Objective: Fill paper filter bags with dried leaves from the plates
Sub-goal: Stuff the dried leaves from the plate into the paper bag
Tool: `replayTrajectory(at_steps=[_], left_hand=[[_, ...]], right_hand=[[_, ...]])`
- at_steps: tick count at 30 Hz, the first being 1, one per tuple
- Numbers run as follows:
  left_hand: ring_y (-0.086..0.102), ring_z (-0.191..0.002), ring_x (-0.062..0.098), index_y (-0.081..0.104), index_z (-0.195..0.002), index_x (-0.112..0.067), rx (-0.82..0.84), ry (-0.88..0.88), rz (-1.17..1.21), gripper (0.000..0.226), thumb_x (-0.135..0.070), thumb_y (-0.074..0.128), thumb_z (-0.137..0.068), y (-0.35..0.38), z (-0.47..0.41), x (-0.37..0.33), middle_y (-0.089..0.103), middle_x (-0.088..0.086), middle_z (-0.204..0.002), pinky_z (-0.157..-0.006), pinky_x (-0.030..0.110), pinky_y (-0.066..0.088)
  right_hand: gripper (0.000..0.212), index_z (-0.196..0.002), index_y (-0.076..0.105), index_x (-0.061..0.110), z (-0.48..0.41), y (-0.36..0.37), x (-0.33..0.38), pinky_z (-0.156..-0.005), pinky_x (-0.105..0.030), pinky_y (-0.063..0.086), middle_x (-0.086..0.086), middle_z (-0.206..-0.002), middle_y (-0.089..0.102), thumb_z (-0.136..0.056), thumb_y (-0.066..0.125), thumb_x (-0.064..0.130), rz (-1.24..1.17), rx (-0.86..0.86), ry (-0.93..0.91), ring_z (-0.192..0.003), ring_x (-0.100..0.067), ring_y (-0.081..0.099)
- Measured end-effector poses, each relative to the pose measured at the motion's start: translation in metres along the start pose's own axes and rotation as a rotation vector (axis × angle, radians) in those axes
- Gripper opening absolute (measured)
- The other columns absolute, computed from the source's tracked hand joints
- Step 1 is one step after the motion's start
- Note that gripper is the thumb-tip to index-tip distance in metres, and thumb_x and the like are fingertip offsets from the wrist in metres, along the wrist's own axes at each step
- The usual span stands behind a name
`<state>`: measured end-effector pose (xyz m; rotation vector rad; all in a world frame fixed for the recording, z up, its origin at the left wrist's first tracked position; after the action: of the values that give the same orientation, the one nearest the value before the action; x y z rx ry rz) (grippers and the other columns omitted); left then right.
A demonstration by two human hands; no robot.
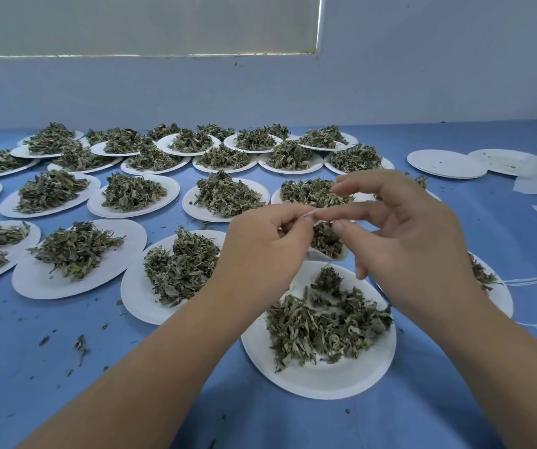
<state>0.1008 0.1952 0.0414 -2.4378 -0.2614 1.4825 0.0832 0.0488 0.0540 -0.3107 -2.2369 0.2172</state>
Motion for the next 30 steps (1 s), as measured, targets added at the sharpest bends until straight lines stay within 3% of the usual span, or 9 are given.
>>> replayTrajectory(at_steps=[5, 10, 13, 17, 20, 22, 24, 26, 30], left_hand=[[0.032, -0.038, 0.005, 0.077, -0.094, -0.025, -0.016, -0.006, 0.011, 0.020, -0.018, 0.059, -0.094, 0.001, 0.000, 0.000, 0.045, -0.004, -0.049, -0.040, 0.006, 0.027], [0.037, -0.037, 0.003, 0.076, -0.092, -0.028, -0.015, -0.005, 0.015, 0.020, -0.017, 0.060, -0.094, 0.002, 0.001, 0.000, 0.050, -0.015, -0.045, -0.039, 0.007, 0.025], [0.040, -0.038, 0.001, 0.076, -0.088, -0.031, -0.006, 0.030, 0.015, 0.026, -0.013, 0.058, -0.093, 0.003, 0.002, -0.003, 0.055, -0.016, -0.049, -0.040, 0.006, 0.027], [0.048, -0.041, -0.009, 0.076, -0.090, -0.025, -0.004, 0.057, 0.002, 0.024, -0.009, 0.058, -0.092, 0.005, 0.004, -0.007, 0.062, -0.021, -0.055, -0.043, 0.000, 0.029], [0.045, -0.039, -0.003, 0.076, -0.089, -0.027, -0.001, 0.049, -0.015, 0.026, -0.011, 0.057, -0.093, 0.003, 0.004, -0.007, 0.055, -0.019, -0.049, -0.042, 0.002, 0.028], [0.042, -0.038, 0.000, 0.075, -0.089, -0.028, -0.023, 0.025, 0.007, 0.024, -0.013, 0.057, -0.094, 0.001, 0.003, -0.006, 0.052, -0.018, -0.047, -0.040, 0.005, 0.027], [0.043, -0.037, -0.001, 0.073, -0.088, -0.027, -0.051, 0.000, 0.052, 0.023, -0.012, 0.057, -0.095, -0.002, 0.001, -0.004, 0.052, -0.020, -0.045, -0.040, 0.004, 0.029], [0.046, -0.041, -0.001, 0.074, -0.090, -0.025, -0.074, -0.006, 0.061, 0.022, -0.013, 0.057, -0.094, -0.006, 0.000, -0.004, 0.057, -0.019, -0.050, -0.042, 0.006, 0.033], [0.062, -0.059, -0.001, 0.076, -0.091, -0.024, -0.090, -0.026, 0.118, 0.022, -0.013, 0.057, -0.093, -0.008, 0.000, -0.003, 0.071, -0.012, -0.071, -0.052, 0.009, 0.045]], right_hand=[[0.051, -0.102, 0.058, 0.042, -0.004, -0.004, -0.009, -0.059, -0.012, 0.045, 0.018, -0.108, 0.048, -0.077, 0.073, -0.001, 0.129, -0.029, 0.043, -0.089, -0.003, 0.062], [0.044, -0.102, 0.056, 0.047, -0.007, -0.009, -0.015, -0.072, -0.010, 0.039, 0.020, -0.107, 0.047, -0.074, 0.079, 0.022, 0.289, -0.025, 0.130, -0.087, 0.003, 0.054], [0.039, -0.104, 0.061, 0.041, -0.009, -0.006, -0.020, -0.069, -0.009, 0.044, 0.015, -0.112, 0.055, -0.072, 0.078, 0.028, 0.188, 0.058, 0.253, -0.081, -0.002, 0.055], [0.036, -0.102, 0.064, 0.032, -0.012, 0.001, -0.024, -0.072, -0.032, 0.049, 0.006, -0.104, 0.058, -0.069, 0.078, 0.031, 0.212, 0.095, 0.328, -0.078, -0.014, 0.055], [0.029, -0.099, 0.064, 0.034, -0.012, -0.003, -0.026, -0.059, -0.022, 0.041, 0.009, -0.097, 0.058, -0.071, 0.074, 0.039, 0.230, 0.085, 0.333, -0.065, -0.004, 0.049], [0.016, -0.093, 0.064, 0.037, -0.009, -0.010, -0.019, -0.051, -0.012, 0.038, 0.012, -0.092, 0.057, -0.079, 0.070, 0.040, 0.236, 0.011, 0.253, -0.059, -0.004, 0.050], [0.002, -0.086, 0.064, 0.032, -0.006, -0.016, 0.000, -0.055, -0.010, 0.037, 0.012, -0.087, 0.055, -0.087, 0.063, 0.032, 0.384, -0.073, -0.051, -0.061, -0.008, 0.051], [0.014, -0.085, 0.071, 0.021, 0.002, -0.011, 0.014, -0.057, -0.012, 0.034, 0.006, -0.086, 0.058, -0.089, 0.058, 0.026, 0.482, -0.034, -0.331, -0.059, -0.002, 0.046], [0.032, -0.091, 0.074, 0.028, 0.009, 0.005, 0.011, -0.055, -0.027, 0.043, 0.016, -0.097, 0.064, -0.091, 0.048, 0.047, 0.592, 0.244, -0.270, -0.063, 0.009, 0.044]])
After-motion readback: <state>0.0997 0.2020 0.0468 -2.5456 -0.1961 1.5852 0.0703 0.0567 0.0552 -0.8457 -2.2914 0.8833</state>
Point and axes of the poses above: each hand's wrist, its own z-axis away from the middle knuckle, its own y-axis out of the palm, x = y × z, the point moved 3 cm from there along -z, towards the middle knuckle
